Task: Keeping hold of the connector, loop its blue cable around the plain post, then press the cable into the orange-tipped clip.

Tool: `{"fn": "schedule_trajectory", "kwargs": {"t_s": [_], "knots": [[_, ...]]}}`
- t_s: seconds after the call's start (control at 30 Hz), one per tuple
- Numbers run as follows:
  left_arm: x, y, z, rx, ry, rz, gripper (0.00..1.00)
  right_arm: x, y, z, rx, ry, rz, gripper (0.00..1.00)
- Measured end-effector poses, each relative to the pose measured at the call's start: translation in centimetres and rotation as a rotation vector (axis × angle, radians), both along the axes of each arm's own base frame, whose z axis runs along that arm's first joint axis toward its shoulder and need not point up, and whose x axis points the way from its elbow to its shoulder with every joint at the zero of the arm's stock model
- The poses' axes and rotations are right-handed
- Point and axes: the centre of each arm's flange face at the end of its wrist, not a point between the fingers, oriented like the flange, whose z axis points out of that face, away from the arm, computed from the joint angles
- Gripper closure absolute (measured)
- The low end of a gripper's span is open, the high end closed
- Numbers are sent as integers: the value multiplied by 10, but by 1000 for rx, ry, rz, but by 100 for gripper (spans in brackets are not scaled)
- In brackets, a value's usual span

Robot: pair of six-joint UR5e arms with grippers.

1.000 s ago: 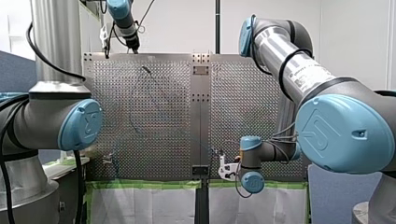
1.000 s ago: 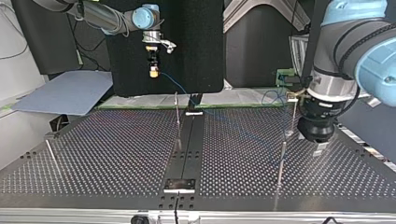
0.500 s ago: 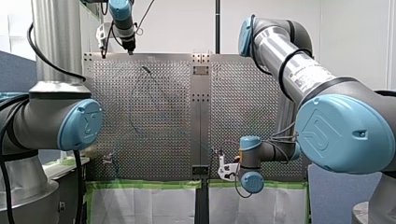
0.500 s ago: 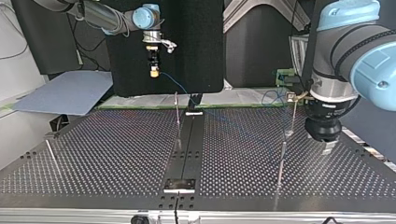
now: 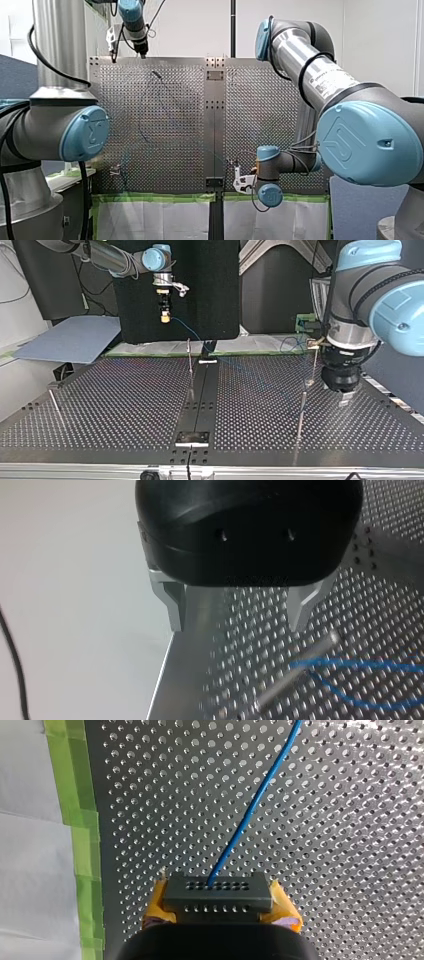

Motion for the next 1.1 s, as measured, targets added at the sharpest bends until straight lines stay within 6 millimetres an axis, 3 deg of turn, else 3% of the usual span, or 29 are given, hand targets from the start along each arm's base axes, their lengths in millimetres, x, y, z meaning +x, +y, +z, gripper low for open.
{"fn": "schedule_trajectory", "kwargs": {"t_s": [0.37,0.83,1.1], "knots": [[6,-52,-5,-23,-76,-145,0,0,0,0,2,1,0,100],[36,-117,-59,108,-80,-173,0,1,-1,0,3,-4,3,100],[30,-142,-80,154,-104,-164,0,3,-2,1,4,-8,12,100]]}}
